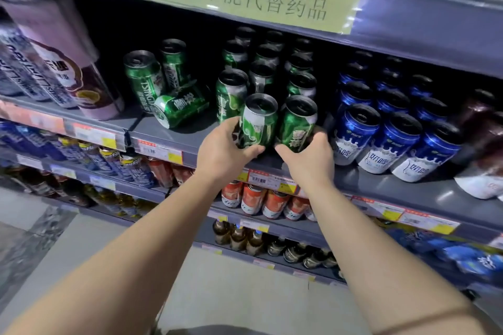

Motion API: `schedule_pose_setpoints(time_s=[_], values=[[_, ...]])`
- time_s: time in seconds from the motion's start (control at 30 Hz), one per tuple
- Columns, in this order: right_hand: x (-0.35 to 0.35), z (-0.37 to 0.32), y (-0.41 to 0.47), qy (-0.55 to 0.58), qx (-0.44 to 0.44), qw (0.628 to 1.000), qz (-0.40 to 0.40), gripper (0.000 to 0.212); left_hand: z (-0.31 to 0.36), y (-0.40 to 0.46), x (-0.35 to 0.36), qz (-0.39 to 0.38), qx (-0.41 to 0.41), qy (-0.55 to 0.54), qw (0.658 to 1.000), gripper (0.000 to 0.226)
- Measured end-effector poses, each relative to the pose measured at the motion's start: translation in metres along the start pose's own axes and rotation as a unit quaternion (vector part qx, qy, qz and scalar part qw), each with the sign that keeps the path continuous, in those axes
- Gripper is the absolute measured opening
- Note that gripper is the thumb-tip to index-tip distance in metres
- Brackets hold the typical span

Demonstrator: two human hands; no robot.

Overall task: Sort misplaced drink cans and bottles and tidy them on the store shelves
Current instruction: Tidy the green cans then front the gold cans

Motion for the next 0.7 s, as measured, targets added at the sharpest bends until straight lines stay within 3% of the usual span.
schedule_pose_setpoints(time_s=[0.23, 0.37, 0.53, 0.7], values=[[-0.001, 0.007, 0.005, 0.006, -0.015, 1.000, 0.005, 0.057, 0.001, 0.012, 0.014, 0.018, -0.028, 0.008, 0.999, 0.081], [0.000, 0.008, 0.006, -0.006, -0.015, 1.000, -0.006, 0.056, -0.006, 0.012, 0.017, 0.015, -0.021, 0.038, 0.999, 0.062], [0.001, 0.007, 0.010, -0.010, -0.006, 1.000, -0.010, 0.063, -0.001, 0.013, 0.020, 0.064, -0.047, 0.067, 0.995, 0.066], [0.002, 0.008, 0.010, -0.031, -0.013, 0.999, -0.012, 0.061, -0.003, 0.011, 0.021, 0.049, -0.027, 0.087, 0.995, 0.070]])
Point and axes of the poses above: each hand's wrist, its own y-axis towards the middle knuckle, its own x-axis out of the palm, z = x × y, the point moved 6 cm from there along y, towards the middle knuckle, and after that the axes turned 6 degrees about z, right-handed, at the moved point
